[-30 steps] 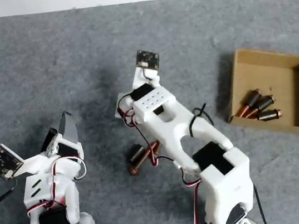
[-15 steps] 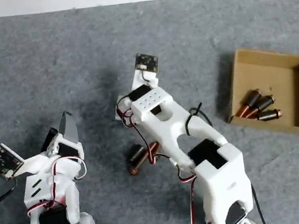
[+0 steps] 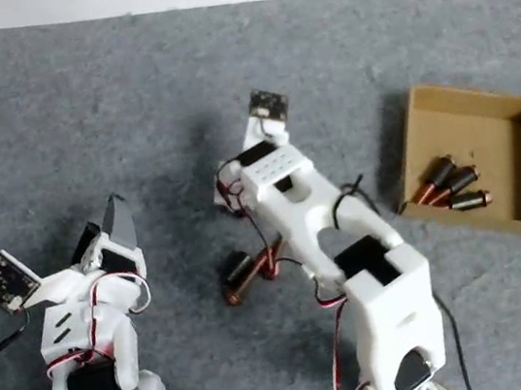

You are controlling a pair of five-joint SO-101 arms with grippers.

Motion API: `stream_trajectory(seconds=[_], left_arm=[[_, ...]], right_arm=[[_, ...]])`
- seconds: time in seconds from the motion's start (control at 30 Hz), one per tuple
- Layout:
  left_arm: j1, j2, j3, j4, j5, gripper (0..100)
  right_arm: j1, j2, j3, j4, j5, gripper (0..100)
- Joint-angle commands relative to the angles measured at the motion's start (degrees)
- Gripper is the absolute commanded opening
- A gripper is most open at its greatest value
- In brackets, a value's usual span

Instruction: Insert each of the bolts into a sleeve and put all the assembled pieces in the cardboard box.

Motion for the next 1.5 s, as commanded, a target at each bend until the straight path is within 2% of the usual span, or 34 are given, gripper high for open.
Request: stream_trajectory(seconds=[0.0,0.23,0.37,0.47,0.8,0.97,1.1,1.27,1.47], left_arm=[[0.66,-0.84,-1.1,0.26,-0.18,19],[0.66,-0.84,-1.1,0.26,-0.18,19],[0.57,-0.84,-1.1,0.26,-0.18,19],[0.57,-0.84,-1.1,0.26,-0.18,19],[0.57,-0.84,-1.1,0.26,-0.18,19],[0.75,-0.84,-1.1,0.26,-0.18,19],[0.92,-0.75,-1.1,0.26,-0.18,19],[5.76,-0.75,0.04,0.26,-0.53,19],[18.24,-0.75,2.24,-0.35,-2.64,19]], right_arm=[[2.42,-0.04,-0.31,0.13,1.41,0.3],[4.44,-5.05,-4.18,6.2,2.37,0.3],[5.05,-12.44,-2.51,7.16,9.67,0.3],[5.49,-17.45,2.07,6.37,11.43,0.3],[12.79,-36.97,24.13,-8.66,12.04,0.3],[12.88,-48.66,38.02,-17.19,20.31,0.3],[12.97,-59.56,51.47,-26.51,23.12,0.3],[13.23,-73.36,66.07,-35.12,26.37,0.3],[19.3,-91.38,76.44,-30.81,28.75,0.3]])
